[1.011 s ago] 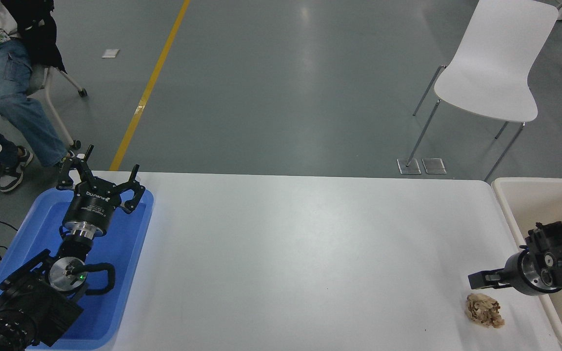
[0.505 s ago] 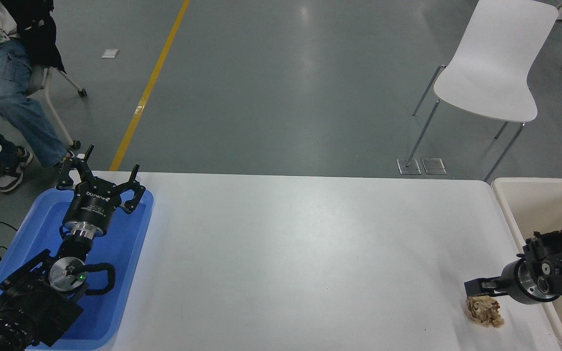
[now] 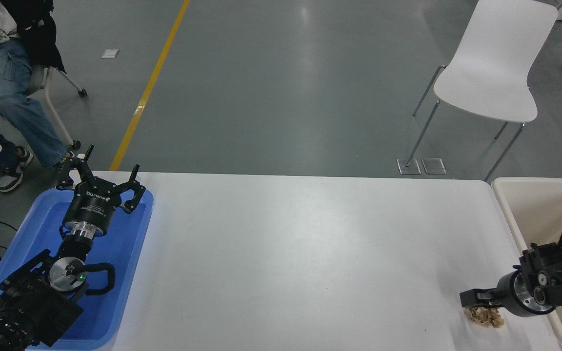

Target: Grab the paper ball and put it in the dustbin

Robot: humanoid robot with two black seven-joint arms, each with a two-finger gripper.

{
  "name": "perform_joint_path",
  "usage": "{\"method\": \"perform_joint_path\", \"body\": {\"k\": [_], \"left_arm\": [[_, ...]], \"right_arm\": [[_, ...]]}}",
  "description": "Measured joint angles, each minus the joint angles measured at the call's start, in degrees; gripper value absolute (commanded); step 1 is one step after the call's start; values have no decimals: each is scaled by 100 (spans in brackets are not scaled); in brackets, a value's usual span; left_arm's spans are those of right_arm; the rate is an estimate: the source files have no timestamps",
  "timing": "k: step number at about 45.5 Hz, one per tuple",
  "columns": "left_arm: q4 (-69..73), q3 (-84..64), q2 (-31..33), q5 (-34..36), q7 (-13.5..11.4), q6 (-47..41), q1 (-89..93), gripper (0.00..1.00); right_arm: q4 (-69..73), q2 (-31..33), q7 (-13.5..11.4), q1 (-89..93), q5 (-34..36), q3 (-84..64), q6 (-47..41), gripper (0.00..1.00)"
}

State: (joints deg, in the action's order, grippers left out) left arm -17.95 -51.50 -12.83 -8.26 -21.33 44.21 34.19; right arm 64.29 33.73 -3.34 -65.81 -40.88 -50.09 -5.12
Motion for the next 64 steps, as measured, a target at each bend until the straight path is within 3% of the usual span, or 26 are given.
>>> {"method": "perform_joint_path", "body": {"k": [3, 6, 7, 35, 64], "left_arm": [[0, 0, 0, 0, 0, 0, 0, 100], [0, 0, 0, 0, 0, 0, 0, 100], [0, 0, 0, 0, 0, 0, 0, 100], [0, 0, 0, 0, 0, 0, 0, 100], [-2, 0, 0, 0, 5, 0, 0, 100]], "right_arm": [[-2, 0, 0, 40, -20, 7, 35, 22], [-6, 0, 0, 73, -36, 9, 60, 2], [-7, 0, 0, 82, -39, 9, 66, 0], [76, 292, 9, -409, -76, -121, -31, 0], [426, 1137, 9, -3554, -52, -540, -2069, 0]]}}
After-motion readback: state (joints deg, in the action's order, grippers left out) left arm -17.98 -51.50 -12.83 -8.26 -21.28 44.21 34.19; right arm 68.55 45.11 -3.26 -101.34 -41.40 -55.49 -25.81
